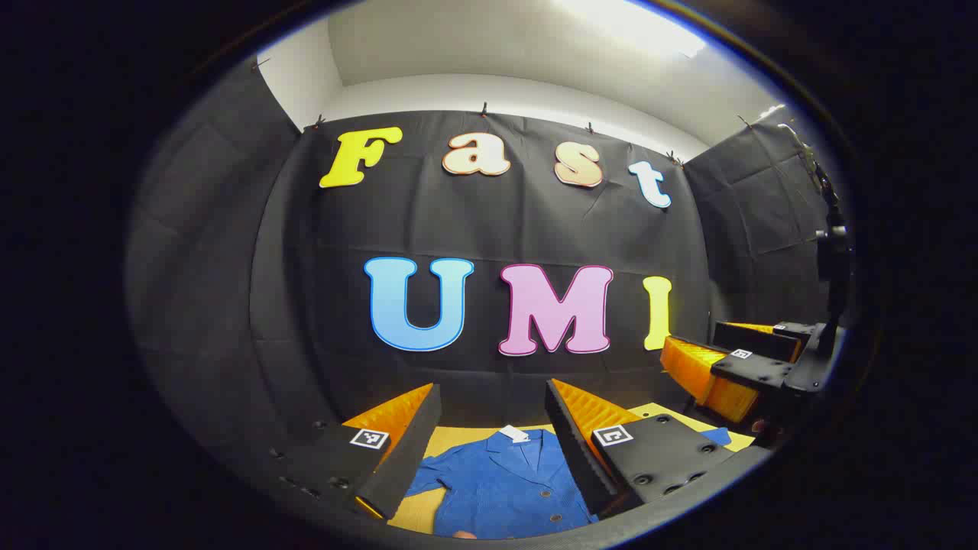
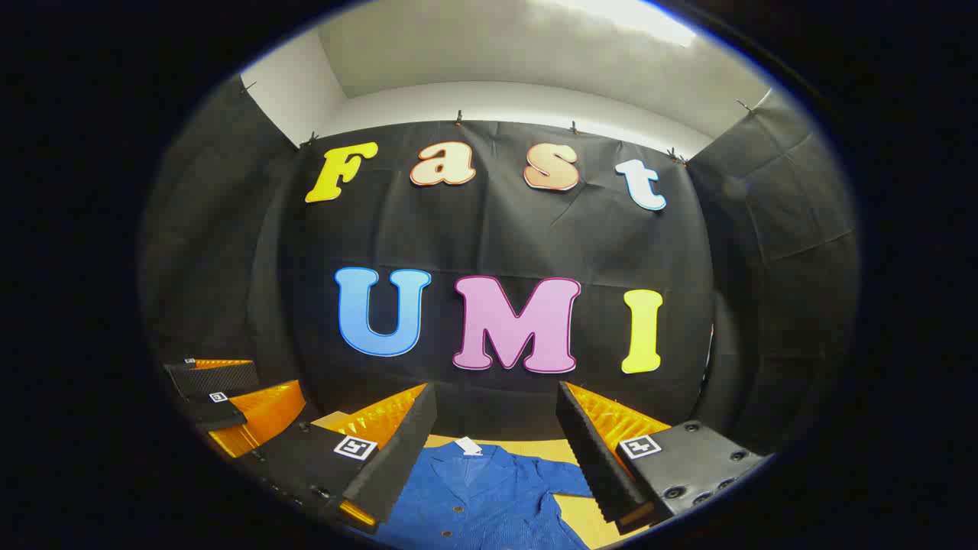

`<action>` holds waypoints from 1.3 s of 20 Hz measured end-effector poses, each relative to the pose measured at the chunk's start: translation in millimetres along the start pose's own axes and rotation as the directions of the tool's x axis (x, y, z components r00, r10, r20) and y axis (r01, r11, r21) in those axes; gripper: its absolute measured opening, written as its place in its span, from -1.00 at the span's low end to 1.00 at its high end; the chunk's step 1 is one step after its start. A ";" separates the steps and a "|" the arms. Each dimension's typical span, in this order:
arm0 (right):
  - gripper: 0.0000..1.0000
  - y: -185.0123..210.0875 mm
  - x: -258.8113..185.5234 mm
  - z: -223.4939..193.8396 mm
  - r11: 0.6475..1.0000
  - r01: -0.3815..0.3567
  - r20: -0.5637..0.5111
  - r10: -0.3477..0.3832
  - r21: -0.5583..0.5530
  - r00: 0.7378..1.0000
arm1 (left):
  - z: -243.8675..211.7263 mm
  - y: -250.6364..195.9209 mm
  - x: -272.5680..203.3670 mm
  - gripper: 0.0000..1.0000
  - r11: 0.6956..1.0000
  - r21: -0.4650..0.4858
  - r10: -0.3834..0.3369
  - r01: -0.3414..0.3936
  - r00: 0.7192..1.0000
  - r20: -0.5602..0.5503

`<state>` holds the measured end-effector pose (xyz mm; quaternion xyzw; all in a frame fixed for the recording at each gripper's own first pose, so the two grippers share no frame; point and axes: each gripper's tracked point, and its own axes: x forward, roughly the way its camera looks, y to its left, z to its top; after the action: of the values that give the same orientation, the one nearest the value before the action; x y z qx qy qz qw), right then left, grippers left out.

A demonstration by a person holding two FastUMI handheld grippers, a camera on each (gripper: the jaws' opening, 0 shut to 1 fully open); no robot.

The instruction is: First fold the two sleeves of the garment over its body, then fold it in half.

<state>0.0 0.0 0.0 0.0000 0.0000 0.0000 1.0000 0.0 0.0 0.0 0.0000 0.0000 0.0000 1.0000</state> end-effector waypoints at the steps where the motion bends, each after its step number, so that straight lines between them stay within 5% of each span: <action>1: 0.98 -1.8 -1.9 4.3 1.000 0.013 0.007 -0.013 0.006 1.000 | -3.2 5.4 -1.5 0.59 1.000 -0.001 0.000 0.000 1.000 -0.009; 9: 0.98 9.0 -37.0 12.0 0.997 0.079 0.003 -0.079 0.013 0.997 | -9.9 39.3 -26.9 0.58 1.000 0.005 -0.008 0.008 1.000 -0.011; 16: 0.98 37.7 -61.5 2.4 0.999 0.034 -0.041 -0.035 -0.021 0.999 | -24.7 54.2 -55.5 0.58 1.000 0.023 0.019 -0.019 1.000 -0.008; 26: 0.98 25.3 -8.6 -16.1 0.999 -0.037 -0.064 0.039 0.028 0.997 | -10.4 35.1 -23.7 0.59 0.998 0.025 0.052 -0.052 0.999 -0.002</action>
<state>-8.6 25.3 -16.1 0.0132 0.0322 0.0190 0.9992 -23.7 35.1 -10.4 0.0123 0.0014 0.0258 0.9996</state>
